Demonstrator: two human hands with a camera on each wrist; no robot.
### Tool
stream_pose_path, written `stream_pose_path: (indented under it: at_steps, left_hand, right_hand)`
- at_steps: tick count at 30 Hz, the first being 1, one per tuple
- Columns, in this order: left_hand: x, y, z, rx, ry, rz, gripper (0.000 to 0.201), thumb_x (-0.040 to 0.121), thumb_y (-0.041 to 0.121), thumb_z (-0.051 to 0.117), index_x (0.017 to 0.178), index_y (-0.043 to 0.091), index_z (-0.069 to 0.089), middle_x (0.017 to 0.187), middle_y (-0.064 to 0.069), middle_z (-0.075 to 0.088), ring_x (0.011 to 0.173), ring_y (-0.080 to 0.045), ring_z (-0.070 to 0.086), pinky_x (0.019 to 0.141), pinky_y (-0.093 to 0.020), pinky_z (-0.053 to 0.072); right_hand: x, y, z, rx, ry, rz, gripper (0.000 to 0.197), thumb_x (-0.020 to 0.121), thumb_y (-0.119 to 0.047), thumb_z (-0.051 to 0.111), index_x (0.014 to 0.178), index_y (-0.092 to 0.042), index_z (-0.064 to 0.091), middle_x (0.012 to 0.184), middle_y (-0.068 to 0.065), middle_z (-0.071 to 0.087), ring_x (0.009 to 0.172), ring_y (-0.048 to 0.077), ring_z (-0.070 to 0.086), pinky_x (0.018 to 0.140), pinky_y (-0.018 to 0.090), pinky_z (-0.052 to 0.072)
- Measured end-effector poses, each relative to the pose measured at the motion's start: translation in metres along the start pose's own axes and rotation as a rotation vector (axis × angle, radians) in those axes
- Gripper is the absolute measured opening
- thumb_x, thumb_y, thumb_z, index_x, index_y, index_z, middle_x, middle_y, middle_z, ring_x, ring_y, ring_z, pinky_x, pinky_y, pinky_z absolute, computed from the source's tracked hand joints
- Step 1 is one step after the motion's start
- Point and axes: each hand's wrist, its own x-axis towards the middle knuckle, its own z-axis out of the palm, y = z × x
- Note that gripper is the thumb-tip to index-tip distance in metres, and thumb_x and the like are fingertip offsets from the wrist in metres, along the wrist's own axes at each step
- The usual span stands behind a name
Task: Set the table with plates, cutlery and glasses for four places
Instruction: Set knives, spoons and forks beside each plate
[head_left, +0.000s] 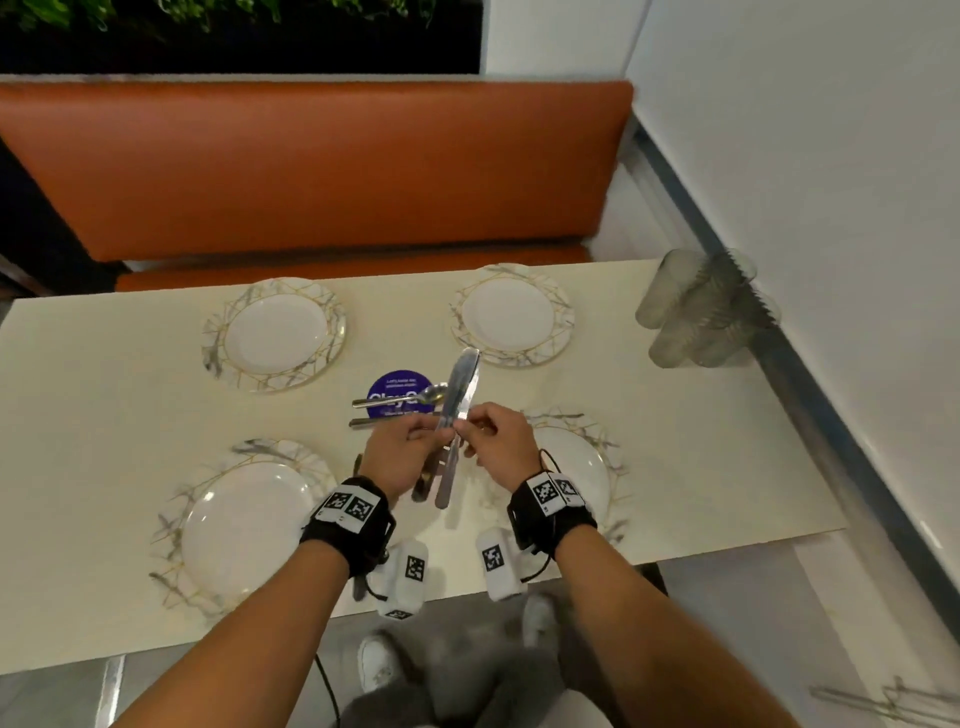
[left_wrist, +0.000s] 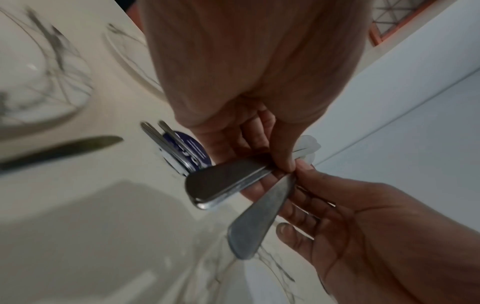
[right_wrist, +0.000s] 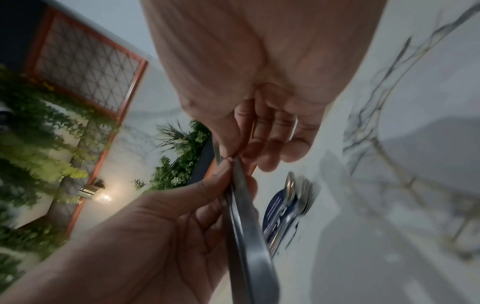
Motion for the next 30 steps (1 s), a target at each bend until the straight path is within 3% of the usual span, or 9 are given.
stream_pose_path:
  at_steps: [3,7,12,15,17,21,24,27,30]
  left_hand:
    - [0.009,0.013,0.050,-0.006,-0.025,-0.023,0.006,0.094,0.016,0.071,0.098,0.014,0.075,0.086,0.000,0.080,0.077,-0.014,0.076,0.068,-0.028,0.058]
    - [0.018,0.019,0.113,-0.063,-0.020,-0.095,0.010,0.090,0.011,0.076,0.099,0.008,0.075,0.089,-0.010,0.080,0.083,-0.028,0.077,0.067,-0.033,0.058]
    - [0.019,0.020,0.157,-0.216,0.048,-0.203,0.013,0.092,-0.001,0.070,0.105,0.002,0.073,0.095,-0.024,0.076,0.072,-0.030,0.073,0.071,-0.039,0.063]
    - [0.020,0.012,0.167,-0.195,0.097,-0.221,0.012,0.094,0.003,0.069,0.102,0.008,0.076,0.091,-0.023,0.076,0.073,-0.032,0.071,0.081,-0.051,0.060]
    - [0.019,0.008,0.174,-0.193,0.134,-0.234,0.013,0.096,0.002,0.066,0.101,0.008,0.076,0.093,-0.023,0.076,0.072,-0.030,0.069,0.081,-0.050,0.059]
    - [0.018,0.008,0.184,-0.227,0.184,-0.253,0.014,0.099,-0.001,0.060,0.100,0.003,0.074,0.087,-0.019,0.073,0.069,-0.027,0.064,0.067,-0.034,0.060]
    - [0.017,0.007,0.187,-0.212,0.206,-0.264,0.017,0.101,-0.001,0.058,0.099,0.003,0.074,0.087,-0.016,0.073,0.070,-0.027,0.064,0.070,-0.037,0.060]
    - [0.016,0.008,0.188,-0.217,0.216,-0.260,0.017,0.101,-0.001,0.058,0.097,0.004,0.074,0.086,-0.016,0.073,0.069,-0.027,0.064,0.070,-0.037,0.061]
    - [0.012,0.009,0.190,-0.223,0.220,-0.246,0.019,0.101,-0.002,0.057,0.094,0.007,0.073,0.086,-0.016,0.072,0.068,-0.026,0.064,0.066,-0.033,0.061]
  right_hand:
    - [0.009,0.019,-0.052,0.029,0.012,0.081,0.010,0.093,-0.021,0.071,0.088,-0.012,0.069,0.073,0.005,0.074,0.062,0.019,0.073,0.061,0.035,0.061]
    - [0.019,0.049,-0.119,0.052,-0.039,0.157,0.018,0.096,-0.013,0.067,0.078,-0.014,0.066,0.063,0.008,0.071,0.060,0.028,0.072,0.061,0.040,0.063]
    - [0.028,0.091,-0.194,0.001,0.008,0.256,0.017,0.097,-0.011,0.063,0.086,0.001,0.069,0.072,0.022,0.072,0.058,0.030,0.069,0.058,0.036,0.062]
    - [0.034,0.113,-0.228,-0.145,0.030,0.299,0.017,0.098,-0.016,0.060,0.092,-0.004,0.071,0.072,0.016,0.071,0.055,0.024,0.068,0.053,0.025,0.057]
    - [0.038,0.133,-0.240,-0.269,0.020,0.310,0.019,0.099,-0.016,0.058,0.090,-0.004,0.069,0.071,0.009,0.067,0.056,0.023,0.064,0.050,0.022,0.054]
    - [0.033,0.162,-0.243,-0.441,-0.051,0.305,0.038,0.101,-0.016,0.056,0.063,-0.014,0.049,0.078,0.000,0.068,0.075,0.021,0.065,0.061,0.026,0.050]
    - [0.028,0.172,-0.240,-0.453,-0.107,0.331,0.039,0.099,-0.015,0.059,0.062,-0.019,0.050,0.073,-0.004,0.064,0.064,0.010,0.061,0.057,0.016,0.052]
    - [0.026,0.178,-0.236,-0.422,-0.137,0.416,0.022,0.090,-0.020,0.066,0.069,-0.017,0.064,0.077,0.010,0.073,0.069,0.032,0.072,0.066,0.041,0.063]
    - [0.025,0.183,-0.240,-0.455,-0.163,0.438,0.016,0.084,-0.022,0.070,0.071,-0.014,0.066,0.075,0.012,0.074,0.067,0.031,0.074,0.067,0.045,0.064]
